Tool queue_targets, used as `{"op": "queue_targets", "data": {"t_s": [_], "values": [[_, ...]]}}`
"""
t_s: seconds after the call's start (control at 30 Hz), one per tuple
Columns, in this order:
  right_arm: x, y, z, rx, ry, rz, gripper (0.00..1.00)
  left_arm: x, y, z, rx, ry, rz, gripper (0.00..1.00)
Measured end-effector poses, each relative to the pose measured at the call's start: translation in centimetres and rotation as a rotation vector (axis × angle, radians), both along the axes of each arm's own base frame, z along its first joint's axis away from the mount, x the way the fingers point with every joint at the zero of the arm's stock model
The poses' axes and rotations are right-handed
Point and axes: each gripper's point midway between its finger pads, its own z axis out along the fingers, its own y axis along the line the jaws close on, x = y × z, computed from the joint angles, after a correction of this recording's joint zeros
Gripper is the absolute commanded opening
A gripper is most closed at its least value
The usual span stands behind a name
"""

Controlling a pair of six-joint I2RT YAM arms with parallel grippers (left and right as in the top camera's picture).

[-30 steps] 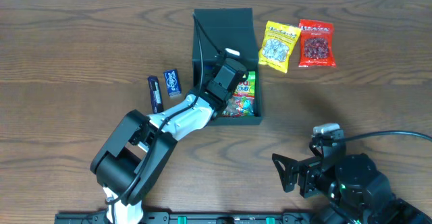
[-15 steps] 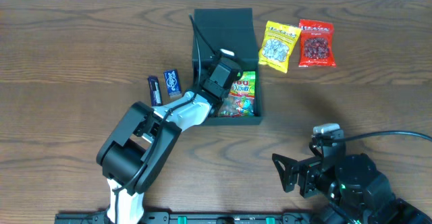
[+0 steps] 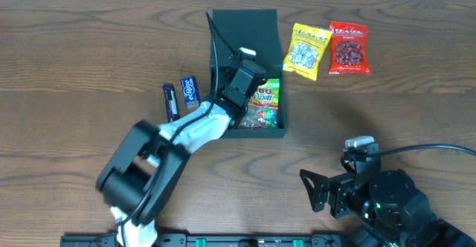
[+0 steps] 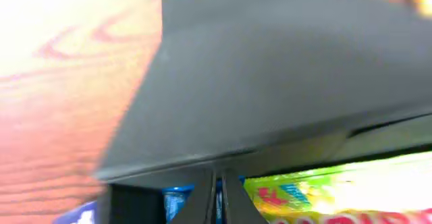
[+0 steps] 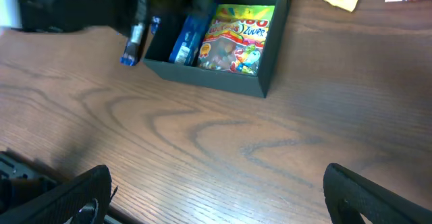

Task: Pack container
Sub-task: 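Release the blue bar in the box and withdraw the left gripper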

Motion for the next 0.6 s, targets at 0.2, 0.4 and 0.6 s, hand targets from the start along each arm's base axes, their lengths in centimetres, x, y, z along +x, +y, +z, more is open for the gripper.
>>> {"op": "queue_targets", "data": {"t_s": [0.2,0.4,0.6], "values": [[0.0,0.0,0.0,0.001,-0.001,0.0,0.99,-3.3,1.9,10.2,-0.046,-0.067,-0.009,0.06],[0.0,0.0,0.0,0.0,0.0,0.0,0.99,-7.4,5.1,14.1,-0.083,-0.037,0.035,0.06],[0.0,0.0,0.0,0.0,0.001,0.0,0.99,-11.8,8.4,15.3,-0.136,0.044,0.103,0.06]]}}
